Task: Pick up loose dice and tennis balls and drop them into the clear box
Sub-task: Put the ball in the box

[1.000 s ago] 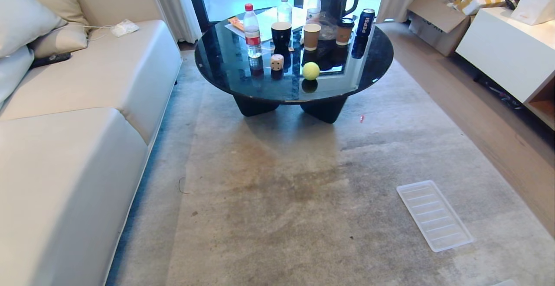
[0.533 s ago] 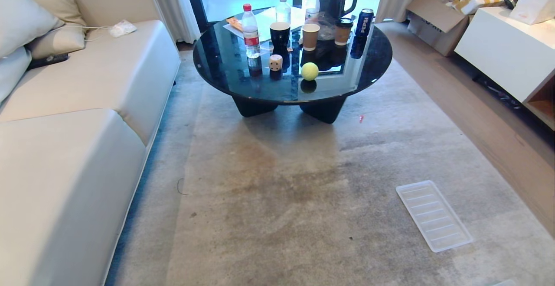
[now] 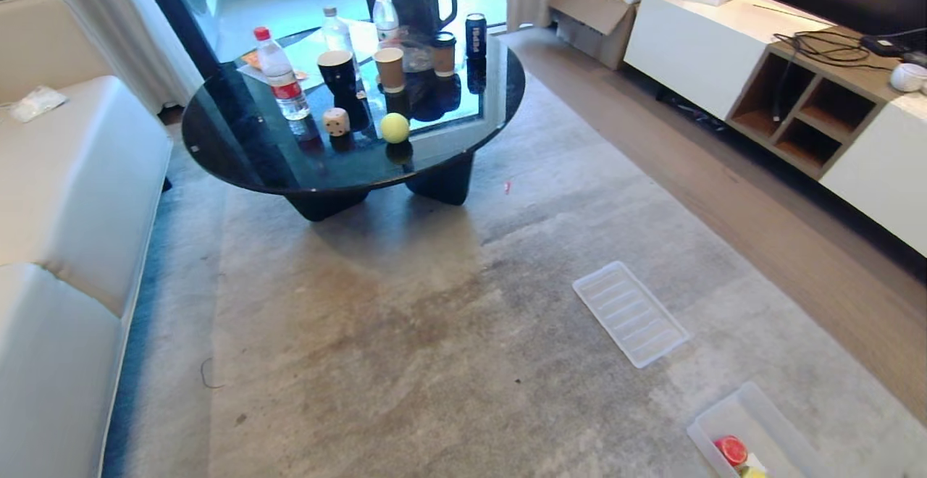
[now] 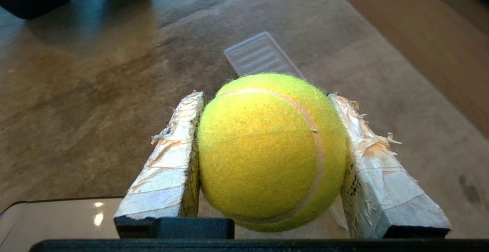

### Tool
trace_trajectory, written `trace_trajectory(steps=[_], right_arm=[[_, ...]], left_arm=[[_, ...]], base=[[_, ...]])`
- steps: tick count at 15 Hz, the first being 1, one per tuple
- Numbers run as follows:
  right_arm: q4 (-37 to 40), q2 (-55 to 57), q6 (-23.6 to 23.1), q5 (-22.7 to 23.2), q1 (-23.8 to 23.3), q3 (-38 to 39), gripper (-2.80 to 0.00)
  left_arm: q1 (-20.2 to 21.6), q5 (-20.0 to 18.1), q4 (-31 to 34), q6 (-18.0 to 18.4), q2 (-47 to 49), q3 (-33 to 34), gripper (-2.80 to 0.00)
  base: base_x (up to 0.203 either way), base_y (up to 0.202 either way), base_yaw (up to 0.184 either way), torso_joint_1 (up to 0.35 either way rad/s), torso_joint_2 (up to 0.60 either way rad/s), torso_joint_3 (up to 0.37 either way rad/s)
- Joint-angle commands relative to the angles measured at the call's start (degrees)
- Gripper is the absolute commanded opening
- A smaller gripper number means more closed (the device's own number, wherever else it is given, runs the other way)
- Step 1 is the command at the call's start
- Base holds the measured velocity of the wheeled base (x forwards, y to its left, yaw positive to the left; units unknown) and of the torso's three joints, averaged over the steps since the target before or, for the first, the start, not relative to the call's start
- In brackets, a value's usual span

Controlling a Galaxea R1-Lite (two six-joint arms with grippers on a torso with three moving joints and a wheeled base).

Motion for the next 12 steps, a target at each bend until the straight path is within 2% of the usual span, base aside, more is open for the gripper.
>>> trace_trajectory(steps=[1,12], right_arm=[[0.04,0.07,0.01,0.0,0.05,-0.02,-2.8],[0.04,0.07,0.01,-0.03,-0.02,-0.02,-2.8]], left_arm=[[-0.06,0.07,0.05,0.02,0.0,0.0,-2.8],[-0.04,-0.19,-0.03,0.3,0.0,0.0,-2.8]], base=[[0.0,0.015,-0.163,0.002,0.0,0.005],[0.0,0.011,-0.16,0.002,0.0,0.003]])
